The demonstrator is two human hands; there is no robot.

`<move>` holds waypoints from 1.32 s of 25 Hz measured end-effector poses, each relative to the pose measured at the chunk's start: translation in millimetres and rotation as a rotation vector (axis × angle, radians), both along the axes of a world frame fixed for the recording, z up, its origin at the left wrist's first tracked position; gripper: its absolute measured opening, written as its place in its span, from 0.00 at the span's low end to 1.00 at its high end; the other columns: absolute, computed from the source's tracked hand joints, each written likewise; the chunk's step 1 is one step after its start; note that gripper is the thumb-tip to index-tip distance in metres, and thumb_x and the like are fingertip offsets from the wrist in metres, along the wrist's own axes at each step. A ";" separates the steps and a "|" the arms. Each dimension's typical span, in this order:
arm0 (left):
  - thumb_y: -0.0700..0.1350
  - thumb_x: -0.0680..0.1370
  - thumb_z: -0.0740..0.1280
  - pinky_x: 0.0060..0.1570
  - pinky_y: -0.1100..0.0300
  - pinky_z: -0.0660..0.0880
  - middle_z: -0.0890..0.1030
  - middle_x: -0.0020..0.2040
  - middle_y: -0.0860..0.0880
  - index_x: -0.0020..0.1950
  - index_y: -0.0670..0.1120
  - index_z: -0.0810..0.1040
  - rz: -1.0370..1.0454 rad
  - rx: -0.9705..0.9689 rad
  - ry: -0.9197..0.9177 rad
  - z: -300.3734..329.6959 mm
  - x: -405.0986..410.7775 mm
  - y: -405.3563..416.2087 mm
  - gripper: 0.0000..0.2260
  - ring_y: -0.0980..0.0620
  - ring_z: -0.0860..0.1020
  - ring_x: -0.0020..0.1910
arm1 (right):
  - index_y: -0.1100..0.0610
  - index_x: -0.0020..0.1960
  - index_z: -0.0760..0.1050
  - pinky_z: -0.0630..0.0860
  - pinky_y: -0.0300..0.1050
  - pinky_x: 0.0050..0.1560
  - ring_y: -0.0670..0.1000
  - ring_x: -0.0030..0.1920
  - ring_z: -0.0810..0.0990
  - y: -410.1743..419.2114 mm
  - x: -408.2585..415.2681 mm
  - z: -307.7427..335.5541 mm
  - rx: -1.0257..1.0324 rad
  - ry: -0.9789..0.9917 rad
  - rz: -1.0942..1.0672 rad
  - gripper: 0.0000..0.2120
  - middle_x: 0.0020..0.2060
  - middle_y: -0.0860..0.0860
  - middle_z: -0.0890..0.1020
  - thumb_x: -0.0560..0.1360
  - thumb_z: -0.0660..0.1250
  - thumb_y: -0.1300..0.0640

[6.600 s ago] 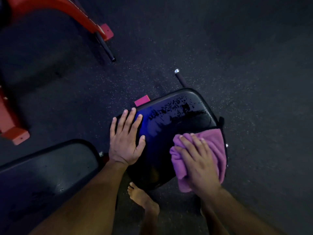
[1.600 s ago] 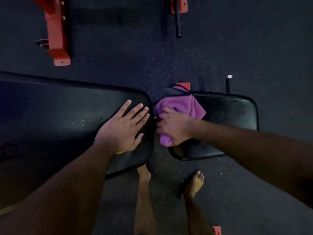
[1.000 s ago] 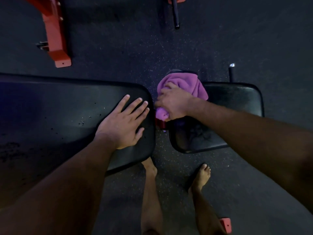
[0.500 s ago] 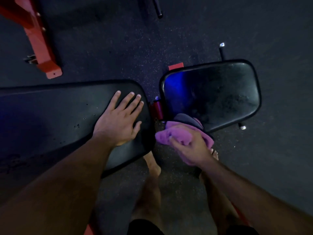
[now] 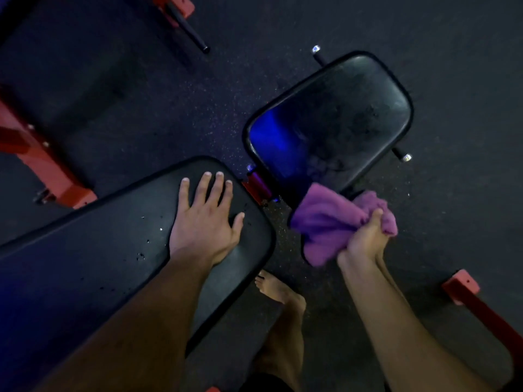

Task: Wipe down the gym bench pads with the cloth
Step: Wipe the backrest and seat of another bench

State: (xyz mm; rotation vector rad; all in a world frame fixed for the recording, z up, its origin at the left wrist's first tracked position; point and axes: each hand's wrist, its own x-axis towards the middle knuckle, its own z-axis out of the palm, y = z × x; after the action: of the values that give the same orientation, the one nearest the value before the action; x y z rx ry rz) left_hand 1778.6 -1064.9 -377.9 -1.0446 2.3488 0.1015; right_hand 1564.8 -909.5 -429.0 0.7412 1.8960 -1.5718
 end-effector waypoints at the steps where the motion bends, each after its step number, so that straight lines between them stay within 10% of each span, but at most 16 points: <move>1: 0.63 0.84 0.44 0.80 0.37 0.40 0.52 0.86 0.47 0.85 0.47 0.53 -0.002 0.004 -0.005 0.3 -0.5 -0.5 0.33 0.45 0.48 0.84 | 0.54 0.62 0.77 0.78 0.50 0.63 0.49 0.55 0.84 -12.3 6.3 -4.5 0.025 0.015 -0.009 0.13 0.55 0.49 0.84 0.84 0.61 0.47; 7: 0.63 0.84 0.44 0.80 0.37 0.40 0.51 0.86 0.46 0.85 0.47 0.52 -0.019 0.011 -0.010 -2.4 -0.3 -1.1 0.33 0.45 0.47 0.84 | 0.43 0.80 0.54 0.67 0.57 0.75 0.52 0.72 0.72 -47.8 48.1 -39.9 0.145 0.183 0.264 0.38 0.73 0.51 0.71 0.75 0.64 0.37; 12: 0.63 0.84 0.47 0.80 0.36 0.41 0.53 0.85 0.46 0.85 0.47 0.55 -0.013 0.015 0.008 -3.8 -0.7 -3.6 0.33 0.44 0.49 0.84 | 0.50 0.74 0.62 0.72 0.53 0.68 0.50 0.64 0.77 -35.9 88.5 -34.1 0.050 0.250 0.225 0.23 0.64 0.52 0.75 0.81 0.63 0.54; 17: 0.63 0.84 0.46 0.80 0.36 0.40 0.53 0.85 0.46 0.85 0.47 0.55 -0.013 0.018 0.009 -3.9 1.6 -2.8 0.33 0.44 0.48 0.84 | 0.55 0.65 0.67 0.70 0.41 0.44 0.47 0.45 0.78 -74.7 -45.5 -46.4 0.266 0.219 0.046 0.11 0.49 0.48 0.77 0.85 0.56 0.53; 23: 0.63 0.84 0.45 0.80 0.36 0.39 0.52 0.85 0.46 0.85 0.47 0.54 -0.016 0.021 0.031 -6.8 0.0 -3.1 0.33 0.44 0.48 0.84 | 0.59 0.69 0.64 0.70 0.46 0.54 0.57 0.56 0.78 -85.9 -106.5 -40.0 0.396 0.386 0.311 0.17 0.60 0.57 0.78 0.85 0.56 0.50; 28: 0.63 0.82 0.44 0.80 0.36 0.43 0.58 0.84 0.45 0.84 0.47 0.60 -0.005 -0.014 0.025 -4.2 -1.4 -2.4 0.34 0.44 0.53 0.84 | 0.54 0.73 0.61 0.73 0.30 0.49 0.40 0.53 0.78 -24.3 25.6 -38.6 0.147 0.429 0.503 0.19 0.60 0.51 0.75 0.85 0.61 0.54; 33: 0.63 0.82 0.44 0.80 0.36 0.43 0.59 0.84 0.45 0.83 0.47 0.62 -0.026 -0.034 0.016 -9.1 0.7 -1.7 0.34 0.44 0.54 0.84 | 0.56 0.68 0.59 0.74 0.50 0.55 0.56 0.57 0.78 -54.5 -40.1 -46.3 0.273 0.413 0.456 0.15 0.62 0.59 0.75 0.85 0.58 0.53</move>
State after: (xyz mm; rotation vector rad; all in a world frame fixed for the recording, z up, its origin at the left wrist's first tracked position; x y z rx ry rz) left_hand 1779.3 -1066.6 -387.0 -1.0326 2.3856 0.0603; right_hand 1524.7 -964.1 -475.3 0.0595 2.3976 -1.2526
